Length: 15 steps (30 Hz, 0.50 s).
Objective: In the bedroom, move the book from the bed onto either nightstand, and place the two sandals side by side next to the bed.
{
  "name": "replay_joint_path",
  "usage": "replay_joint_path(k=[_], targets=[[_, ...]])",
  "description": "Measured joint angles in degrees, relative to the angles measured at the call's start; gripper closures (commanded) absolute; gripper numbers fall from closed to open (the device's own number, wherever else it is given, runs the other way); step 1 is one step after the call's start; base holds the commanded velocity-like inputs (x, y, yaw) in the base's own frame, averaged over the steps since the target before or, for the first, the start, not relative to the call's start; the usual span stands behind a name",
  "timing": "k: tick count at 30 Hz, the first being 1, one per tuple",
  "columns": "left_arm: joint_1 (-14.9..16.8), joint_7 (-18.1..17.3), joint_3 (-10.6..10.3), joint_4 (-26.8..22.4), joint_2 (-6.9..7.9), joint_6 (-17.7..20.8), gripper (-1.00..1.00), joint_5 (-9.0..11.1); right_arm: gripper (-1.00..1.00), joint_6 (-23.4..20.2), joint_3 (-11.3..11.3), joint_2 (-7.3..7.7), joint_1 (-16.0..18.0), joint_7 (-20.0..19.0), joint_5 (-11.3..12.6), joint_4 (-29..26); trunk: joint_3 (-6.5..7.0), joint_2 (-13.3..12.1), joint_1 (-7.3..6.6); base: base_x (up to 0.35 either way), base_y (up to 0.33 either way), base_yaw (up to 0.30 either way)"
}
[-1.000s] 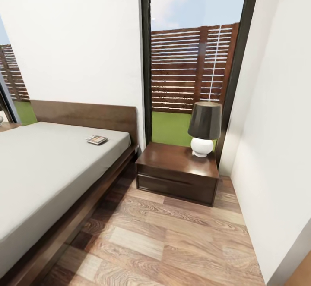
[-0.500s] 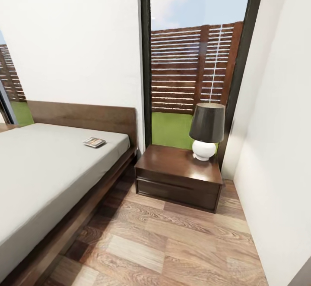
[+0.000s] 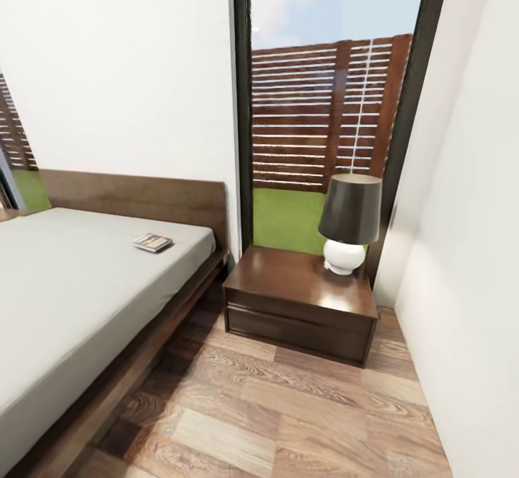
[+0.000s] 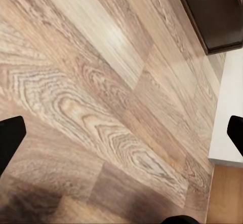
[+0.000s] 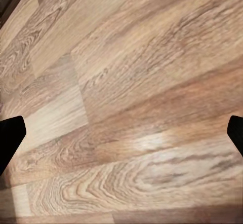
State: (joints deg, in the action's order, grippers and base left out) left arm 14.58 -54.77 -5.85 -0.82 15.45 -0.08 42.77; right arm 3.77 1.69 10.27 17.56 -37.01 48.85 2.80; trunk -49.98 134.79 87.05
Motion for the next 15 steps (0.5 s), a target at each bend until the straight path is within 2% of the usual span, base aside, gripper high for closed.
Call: replay_joint_path(k=[15], targets=[[0.01, 0.0, 0.0, 0.0, -0.01, 0.0, -1.0, 0.0, -1.0, 0.01, 0.0, 0.0, 0.0, 0.0, 0.06, 0.0, 0.0, 0.0, 0.0, 0.173, 0.0, 0.0]])
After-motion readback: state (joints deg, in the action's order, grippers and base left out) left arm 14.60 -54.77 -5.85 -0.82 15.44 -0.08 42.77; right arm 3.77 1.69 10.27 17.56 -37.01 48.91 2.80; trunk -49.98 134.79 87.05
